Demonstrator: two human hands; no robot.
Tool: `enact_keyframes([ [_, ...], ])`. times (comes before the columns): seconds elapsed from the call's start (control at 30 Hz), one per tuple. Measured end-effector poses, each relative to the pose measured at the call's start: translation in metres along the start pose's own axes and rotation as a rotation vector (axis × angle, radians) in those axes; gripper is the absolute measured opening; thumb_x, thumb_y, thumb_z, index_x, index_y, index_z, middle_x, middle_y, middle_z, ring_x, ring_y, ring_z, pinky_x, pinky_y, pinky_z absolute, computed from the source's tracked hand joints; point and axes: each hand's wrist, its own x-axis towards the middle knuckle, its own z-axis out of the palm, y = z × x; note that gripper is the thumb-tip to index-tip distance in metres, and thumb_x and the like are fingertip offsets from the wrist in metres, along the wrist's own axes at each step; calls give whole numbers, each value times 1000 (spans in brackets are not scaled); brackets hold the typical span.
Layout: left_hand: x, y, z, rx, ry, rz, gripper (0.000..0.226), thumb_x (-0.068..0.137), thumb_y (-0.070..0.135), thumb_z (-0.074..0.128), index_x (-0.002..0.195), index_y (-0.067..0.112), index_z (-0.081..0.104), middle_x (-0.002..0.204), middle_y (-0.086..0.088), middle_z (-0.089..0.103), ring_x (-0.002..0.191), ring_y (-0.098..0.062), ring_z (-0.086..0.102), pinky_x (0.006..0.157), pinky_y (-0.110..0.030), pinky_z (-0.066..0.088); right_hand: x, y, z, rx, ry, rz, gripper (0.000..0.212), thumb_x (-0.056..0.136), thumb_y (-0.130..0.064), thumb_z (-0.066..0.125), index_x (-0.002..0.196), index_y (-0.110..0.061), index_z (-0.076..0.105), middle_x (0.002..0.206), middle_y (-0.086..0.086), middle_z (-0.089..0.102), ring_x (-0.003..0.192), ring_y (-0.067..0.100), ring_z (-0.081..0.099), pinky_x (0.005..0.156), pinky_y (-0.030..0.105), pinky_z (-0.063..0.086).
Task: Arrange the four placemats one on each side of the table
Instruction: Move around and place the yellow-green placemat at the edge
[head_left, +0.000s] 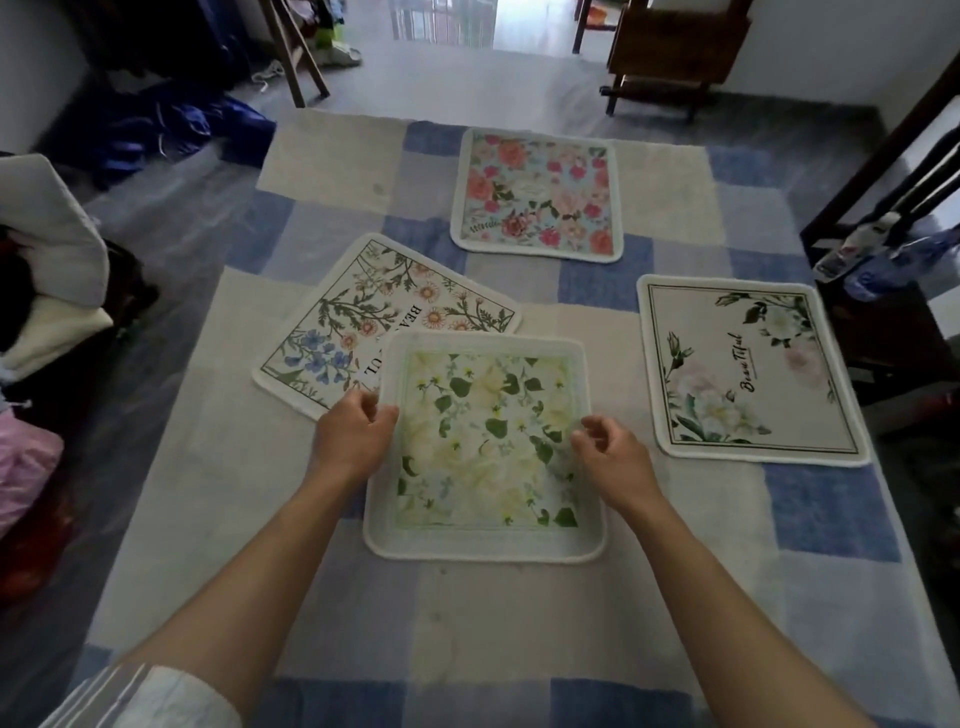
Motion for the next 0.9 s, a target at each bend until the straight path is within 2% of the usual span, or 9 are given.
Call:
enact_keyframes([
  [0.13, 4, -5, 5, 126, 0, -17, 26, 82, 31, 68, 100, 14, 61, 93, -5, 66, 88, -27, 62, 82, -41, 53, 6, 2, 9, -130, 20, 36, 46, 91, -35, 60, 129, -9, 55, 121, 12, 59, 110, 25, 56, 96, 36, 47],
  [0.27, 5, -1, 10, 97, -3, -28, 25, 80, 24, 70, 99, 9, 62, 95, -9, 66, 88, -28, 63, 83, -43, 54, 7, -3, 12, -148, 62, 62, 46, 90, -32, 63, 127, -5, 55, 119, 12, 60, 109, 27, 56, 96, 40, 48],
  [0.43, 12, -1, 5, -22, -1, -115, 15, 79, 14, 72, 92, 18, 67, 82, 4, 65, 82, -20, 64, 79, -34, 54, 12, -5, 10, -109, 93, 92, 33, 87, -27, 67, 111, -6, 62, 105, 10, 64, 97, 26, 60, 82, 35, 51],
  [0.53, 11, -3, 2, -80, 37, -132, 12, 81, 10, 69, 82, 22, 70, 74, 15, 62, 72, -5, 61, 62, -20, 46, 13, -1, 7, -49, 138, 100, 23, 87, -21, 68, 106, -7, 68, 99, 7, 71, 88, 21, 65, 78, 31, 52],
  [0.57, 10, -4, 2, -79, 47, -130, 15, 81, 11, 70, 75, 25, 68, 72, 15, 64, 72, -4, 61, 59, -19, 45, 12, 2, 6, -43, 149, 104, 20, 87, -19, 69, 103, -7, 70, 97, 7, 72, 86, 21, 66, 79, 32, 54],
  [0.63, 7, -6, 1, -66, 53, -114, 17, 81, 14, 70, 70, 26, 67, 72, 11, 66, 70, -6, 63, 65, -26, 52, 10, 8, 3, -56, 165, 118, 15, 86, -17, 69, 96, -7, 73, 90, 6, 73, 81, 20, 66, 76, 28, 51],
  [0.73, 2, -8, 0, -26, 64, -63, 9, 81, 16, 71, 76, 22, 68, 74, 9, 67, 70, -10, 63, 74, -33, 55, 5, 13, 1, -102, 178, 109, 9, 85, -15, 70, 90, -9, 73, 82, 2, 70, 76, 18, 63, 71, 24, 45],
  [0.9, -6, -5, -7, 4, 72, 4, 5, 82, 16, 72, 80, 19, 68, 74, 9, 64, 71, -8, 61, 72, -30, 51, -2, 7, -4, -98, 187, 81, 8, 86, -16, 70, 89, -9, 72, 81, 1, 67, 75, 17, 61, 70, 22, 42],
])
